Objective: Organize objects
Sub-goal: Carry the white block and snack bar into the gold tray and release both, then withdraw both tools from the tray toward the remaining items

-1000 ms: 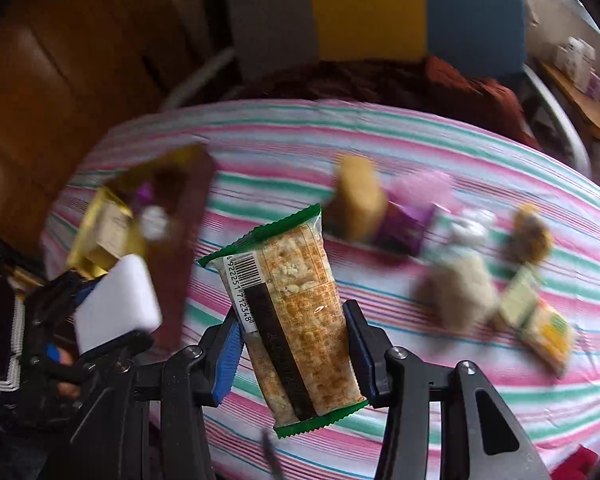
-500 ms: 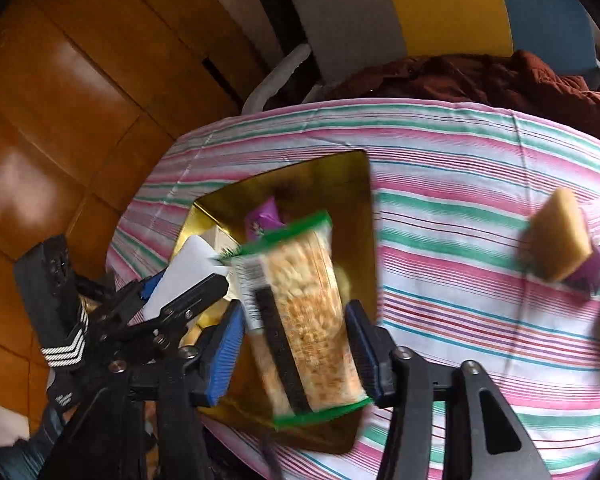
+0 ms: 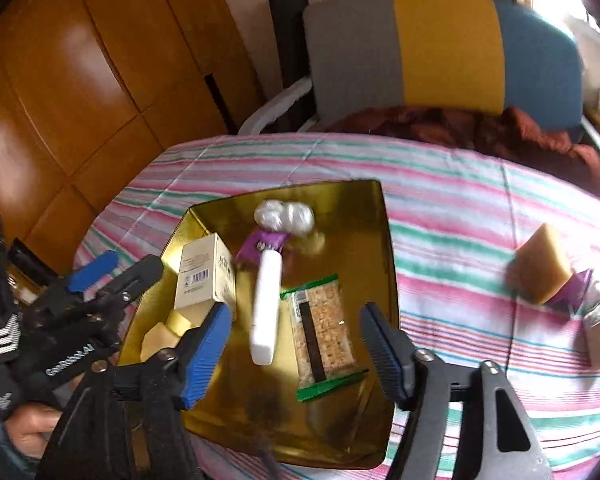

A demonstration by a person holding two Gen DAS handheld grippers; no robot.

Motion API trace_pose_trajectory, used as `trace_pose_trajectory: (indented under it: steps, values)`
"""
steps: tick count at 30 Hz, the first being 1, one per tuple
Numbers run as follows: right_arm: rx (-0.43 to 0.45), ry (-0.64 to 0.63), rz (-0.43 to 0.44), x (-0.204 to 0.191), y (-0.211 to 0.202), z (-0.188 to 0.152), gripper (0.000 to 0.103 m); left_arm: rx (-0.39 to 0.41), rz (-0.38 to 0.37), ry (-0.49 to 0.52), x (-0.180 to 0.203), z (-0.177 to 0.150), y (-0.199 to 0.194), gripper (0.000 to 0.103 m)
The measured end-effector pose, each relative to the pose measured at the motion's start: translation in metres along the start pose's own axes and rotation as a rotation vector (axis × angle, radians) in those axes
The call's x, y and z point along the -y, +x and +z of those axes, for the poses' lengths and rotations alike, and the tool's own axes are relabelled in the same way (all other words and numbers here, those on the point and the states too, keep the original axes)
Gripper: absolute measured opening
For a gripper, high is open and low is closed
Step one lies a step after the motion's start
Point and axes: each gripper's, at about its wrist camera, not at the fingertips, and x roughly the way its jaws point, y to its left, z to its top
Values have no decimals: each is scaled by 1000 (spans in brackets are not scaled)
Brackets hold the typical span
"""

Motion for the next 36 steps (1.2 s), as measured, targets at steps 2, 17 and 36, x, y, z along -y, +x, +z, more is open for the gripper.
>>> trace_pose_trajectory:
  steps: [2,17,36]
  values:
    - [38,-20,-21,-5,-4,-4,78,23,20,24,2,-1,-7,85]
    - [180,-42,-140,-4,-32,-11,85,16,44,58,7,-15,-21,87]
    - [154,72,-208,58,-32,-22,86,-44,-11,129,38,-27,-10,90]
